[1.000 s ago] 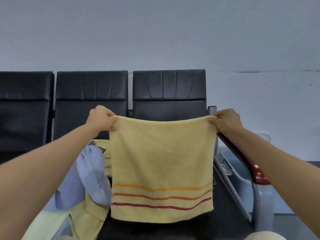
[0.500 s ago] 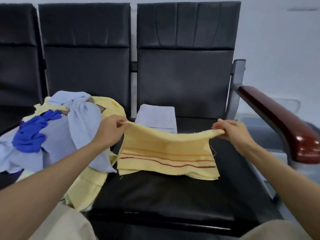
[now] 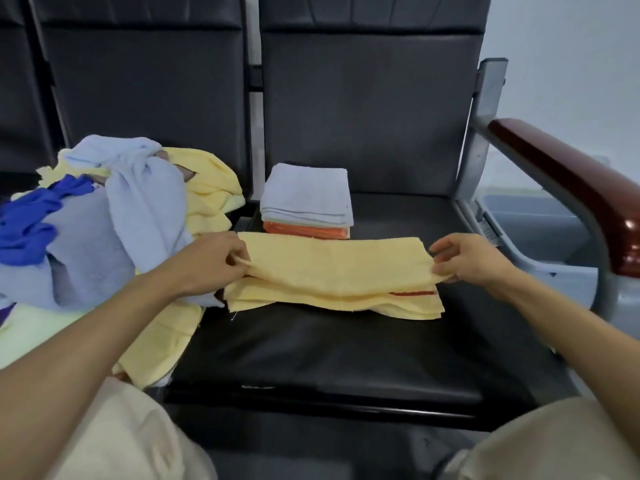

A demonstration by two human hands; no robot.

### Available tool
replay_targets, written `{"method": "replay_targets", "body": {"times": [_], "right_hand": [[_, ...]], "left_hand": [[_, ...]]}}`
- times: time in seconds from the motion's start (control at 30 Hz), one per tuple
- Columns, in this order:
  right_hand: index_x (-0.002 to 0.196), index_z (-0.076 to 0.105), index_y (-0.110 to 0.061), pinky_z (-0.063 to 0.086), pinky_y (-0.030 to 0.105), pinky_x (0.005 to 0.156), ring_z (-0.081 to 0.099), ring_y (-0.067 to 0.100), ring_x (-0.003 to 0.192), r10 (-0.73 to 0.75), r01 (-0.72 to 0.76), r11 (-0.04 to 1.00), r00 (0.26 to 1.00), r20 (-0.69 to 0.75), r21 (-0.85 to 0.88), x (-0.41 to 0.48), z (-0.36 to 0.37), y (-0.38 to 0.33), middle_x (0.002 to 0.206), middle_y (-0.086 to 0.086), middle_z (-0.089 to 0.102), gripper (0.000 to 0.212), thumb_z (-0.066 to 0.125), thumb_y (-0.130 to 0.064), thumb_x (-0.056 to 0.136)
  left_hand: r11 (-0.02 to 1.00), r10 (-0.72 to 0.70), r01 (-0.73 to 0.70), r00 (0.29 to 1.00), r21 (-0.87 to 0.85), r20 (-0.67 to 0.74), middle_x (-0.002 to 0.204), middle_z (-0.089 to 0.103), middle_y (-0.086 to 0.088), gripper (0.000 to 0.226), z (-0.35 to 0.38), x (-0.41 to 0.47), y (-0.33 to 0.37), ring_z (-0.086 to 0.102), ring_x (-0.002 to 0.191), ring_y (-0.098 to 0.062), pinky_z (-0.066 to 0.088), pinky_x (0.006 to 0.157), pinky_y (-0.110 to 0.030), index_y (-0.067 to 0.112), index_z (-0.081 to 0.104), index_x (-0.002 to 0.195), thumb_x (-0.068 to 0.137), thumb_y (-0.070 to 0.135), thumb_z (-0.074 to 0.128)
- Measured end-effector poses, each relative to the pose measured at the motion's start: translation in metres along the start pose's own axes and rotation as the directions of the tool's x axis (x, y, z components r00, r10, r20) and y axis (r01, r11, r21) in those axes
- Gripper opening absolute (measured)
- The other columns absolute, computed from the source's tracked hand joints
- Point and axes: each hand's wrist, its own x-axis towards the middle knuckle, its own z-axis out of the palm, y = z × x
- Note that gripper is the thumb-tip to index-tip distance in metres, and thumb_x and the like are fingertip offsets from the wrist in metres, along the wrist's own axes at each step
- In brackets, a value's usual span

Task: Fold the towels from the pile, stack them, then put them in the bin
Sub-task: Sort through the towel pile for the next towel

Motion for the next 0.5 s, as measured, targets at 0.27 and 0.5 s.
{"method": "replay_targets", "body": {"times": [0.27, 0.5], "right_hand": [[0.115, 0.054, -0.002, 0.044, 0.023, 0.052, 0.056, 0.017, 0.06, 0.247, -0.208, 0.961, 0.941, 0.231, -0.183, -0.004, 0.01, 0.006, 0.074, 0.013, 0.061, 0.033, 0.065, -0.001, 0.084], [0.097, 0.06, -0.007, 0.04, 0.026, 0.05, 0.056, 0.02, 0.074, 0.224, -0.206, 0.907, 0.975, 0.007, -0.366, 0.008, 0.028, 0.008, 0.085, 0.005, 0.059, 0.044, 0.072, -0.046, 0.079]], "left_hand": [[0.994, -0.109, 0.098, 0.963, 0.056, 0.248, 0.084, 0.061, 0.01, 0.025, 0.0, -0.011, 0.006, 0.053, 0.078, -0.007, 0.038, 0.069, -0.024, 0.023, 0.069, 0.074, 0.093, 0.028, 0.054], [0.926, -0.359, 0.324, 0.914, 0.192, 0.189, 0.13, 0.041, -0.01, 0.032, 0.02, 0.008, 0.007, 0.054, 0.094, -0.02, 0.042, 0.082, -0.029, 0.009, 0.049, 0.121, 0.095, 0.029, 0.052]]}}
